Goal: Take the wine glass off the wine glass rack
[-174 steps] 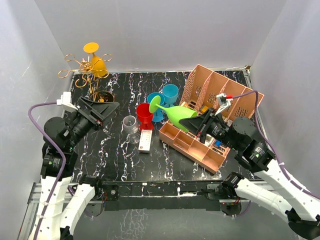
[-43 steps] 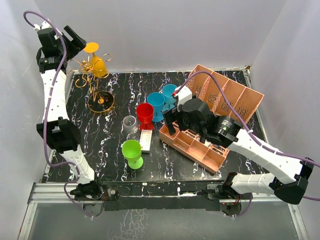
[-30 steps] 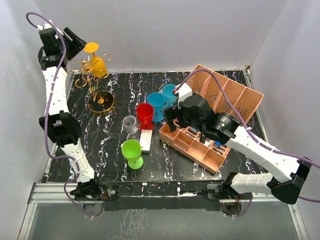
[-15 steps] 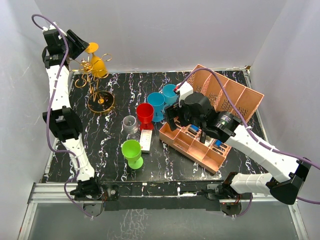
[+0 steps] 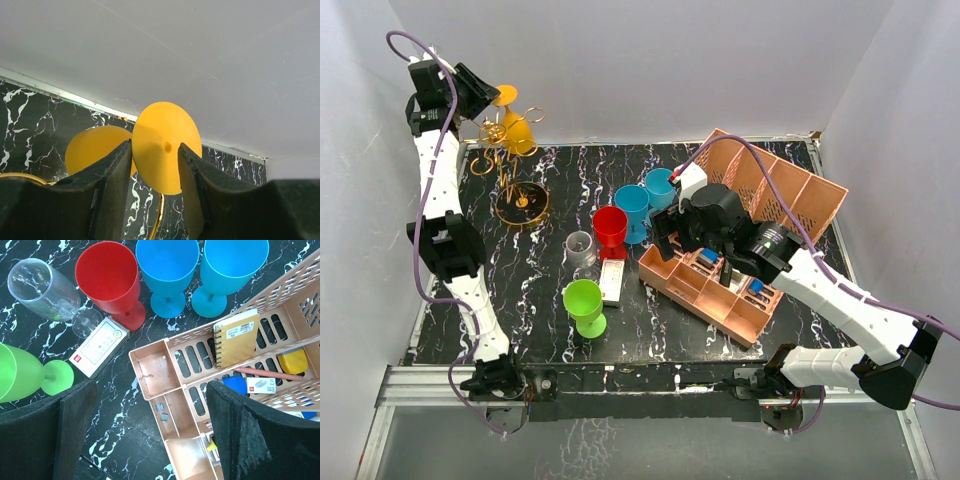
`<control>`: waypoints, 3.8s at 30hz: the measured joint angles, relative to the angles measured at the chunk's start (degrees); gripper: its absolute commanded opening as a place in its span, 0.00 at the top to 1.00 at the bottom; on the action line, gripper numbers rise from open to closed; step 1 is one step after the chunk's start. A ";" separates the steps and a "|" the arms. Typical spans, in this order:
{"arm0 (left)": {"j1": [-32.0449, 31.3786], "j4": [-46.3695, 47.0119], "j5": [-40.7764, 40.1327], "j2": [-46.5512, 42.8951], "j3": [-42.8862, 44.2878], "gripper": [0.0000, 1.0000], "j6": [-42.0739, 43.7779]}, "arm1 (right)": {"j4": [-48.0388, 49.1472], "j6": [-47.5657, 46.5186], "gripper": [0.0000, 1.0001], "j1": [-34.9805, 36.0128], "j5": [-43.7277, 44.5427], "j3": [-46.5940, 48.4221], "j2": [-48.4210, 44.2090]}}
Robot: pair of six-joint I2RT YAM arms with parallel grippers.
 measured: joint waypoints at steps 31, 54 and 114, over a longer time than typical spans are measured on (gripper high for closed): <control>-0.02 1.86 0.22 3.02 4.11 0.96 -2.21 | 0.00 0.04 0.00 -0.85 -1.09 0.00 -0.02; 0.33 8.28 4.68 1.07 -2.97 1.00 -16.57 | -0.04 0.04 0.00 -0.98 -1.51 0.00 -0.55; 1.40 14.34 11.06 -13.84 -21.79 1.00 -23.17 | -0.20 3.17 0.00 -1.22 -4.52 0.00 -4.33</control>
